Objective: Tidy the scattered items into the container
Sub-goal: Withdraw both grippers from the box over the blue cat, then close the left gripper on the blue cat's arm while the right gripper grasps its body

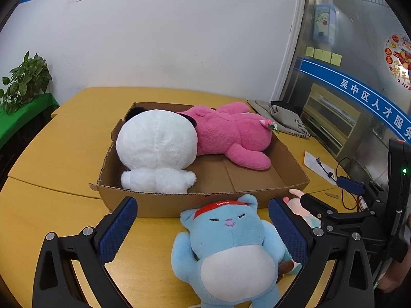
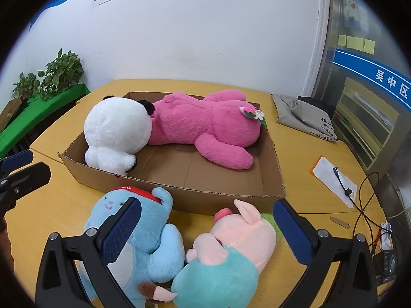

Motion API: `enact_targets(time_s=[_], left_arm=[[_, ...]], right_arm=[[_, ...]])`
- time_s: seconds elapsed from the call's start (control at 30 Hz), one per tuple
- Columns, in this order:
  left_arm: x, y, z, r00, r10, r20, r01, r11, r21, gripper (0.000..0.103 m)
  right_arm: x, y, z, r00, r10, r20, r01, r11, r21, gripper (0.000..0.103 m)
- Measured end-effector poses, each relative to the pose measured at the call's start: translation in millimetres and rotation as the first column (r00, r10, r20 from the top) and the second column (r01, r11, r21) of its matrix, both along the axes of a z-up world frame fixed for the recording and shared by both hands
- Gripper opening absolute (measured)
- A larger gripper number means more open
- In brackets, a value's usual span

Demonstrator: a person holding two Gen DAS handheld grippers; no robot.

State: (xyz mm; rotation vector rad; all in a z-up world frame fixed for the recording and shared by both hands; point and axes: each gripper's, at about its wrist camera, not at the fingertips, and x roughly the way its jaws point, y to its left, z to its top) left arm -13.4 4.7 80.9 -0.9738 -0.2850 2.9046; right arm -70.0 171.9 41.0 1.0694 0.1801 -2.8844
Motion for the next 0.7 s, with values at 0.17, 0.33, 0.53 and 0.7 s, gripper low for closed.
enact_targets(time_s=[0.17, 0.33, 0.53, 0.7], left_arm=[[-1.7, 0.2, -2.4, 1.000, -0.013, 0.008, 0.013, 1.000, -0.001, 0.103], [-3.5, -0.6, -6.7, 0.999, -0.024, 0.023, 0.024, 1.000, 0.007, 0.103], [-7.7, -12.9, -22.1, 0.994, -0.072, 0.086, 0.064, 0.993, 0.095, 0.103], [-11.9, -27.9, -46.0, 0.981, -0.105, 0.162, 0.076, 0.982, 0.172, 0.103]], right_arm=[[0.5, 1.6, -0.5, 1.000, -0.003, -0.001, 0.003, 1.000, -0.001, 0.103], [-0.2, 3.2, -3.5, 1.000, -0.006, 0.003, 0.006, 1.000, -0.010, 0.103], [1.7, 7.5, -11.4, 0.999, 0.042, 0.028, -0.041, 0.998, -0.052, 0.103], [10.1, 6.4, -35.0, 0.983, 0.155, 0.100, -0.144, 0.983, -0.114, 0.103]])
